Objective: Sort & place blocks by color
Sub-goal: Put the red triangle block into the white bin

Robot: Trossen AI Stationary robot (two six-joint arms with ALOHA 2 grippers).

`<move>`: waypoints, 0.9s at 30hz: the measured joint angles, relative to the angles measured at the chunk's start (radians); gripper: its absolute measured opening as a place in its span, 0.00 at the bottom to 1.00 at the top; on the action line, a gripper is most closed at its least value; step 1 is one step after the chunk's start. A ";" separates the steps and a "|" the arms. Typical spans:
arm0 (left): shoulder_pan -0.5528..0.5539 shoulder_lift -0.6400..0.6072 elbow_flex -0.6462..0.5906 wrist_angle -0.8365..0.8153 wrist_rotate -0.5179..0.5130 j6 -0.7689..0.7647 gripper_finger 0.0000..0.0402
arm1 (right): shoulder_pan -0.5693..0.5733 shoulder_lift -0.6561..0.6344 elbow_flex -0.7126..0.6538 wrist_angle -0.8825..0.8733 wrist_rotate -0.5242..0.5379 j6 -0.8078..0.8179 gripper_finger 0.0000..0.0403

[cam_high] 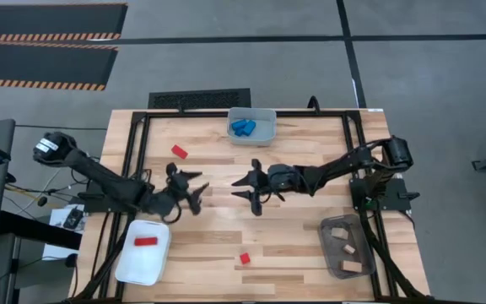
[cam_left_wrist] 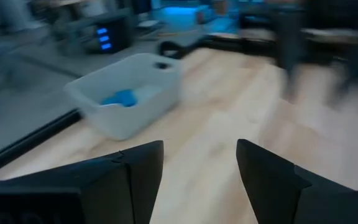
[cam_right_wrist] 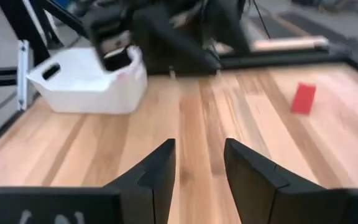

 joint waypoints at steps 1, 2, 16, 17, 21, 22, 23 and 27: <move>0.038 0.000 0.000 -0.005 0.002 -0.014 0.48 | 0.000 0.000 0.000 -0.021 0.000 0.010 0.40; 0.082 0.000 0.000 -0.015 0.013 -0.032 0.48 | 0.000 0.000 0.000 -0.044 0.000 0.022 0.40; 0.673 0.000 0.051 -0.431 0.387 -0.361 0.48 | -0.019 0.000 -0.001 -0.175 -0.001 0.050 0.41; 0.687 0.000 0.071 -0.485 0.357 -0.372 0.48 | -0.021 0.000 -0.001 -0.176 -0.001 0.051 0.41; 0.719 0.000 0.120 -0.624 0.294 -0.380 0.48 | -0.026 0.000 -0.001 -0.180 -0.001 0.059 0.42; 0.721 0.000 0.126 -0.626 0.291 -0.372 0.48 | -0.026 0.000 -0.001 -0.180 -0.001 0.065 0.42; 0.725 0.000 0.127 -0.627 0.296 -0.359 0.48 | -0.026 0.000 -0.001 -0.180 -0.001 0.070 0.42; 0.728 0.000 0.126 -0.630 0.313 -0.297 0.50 | -0.025 0.000 -0.001 -0.179 -0.002 0.079 0.42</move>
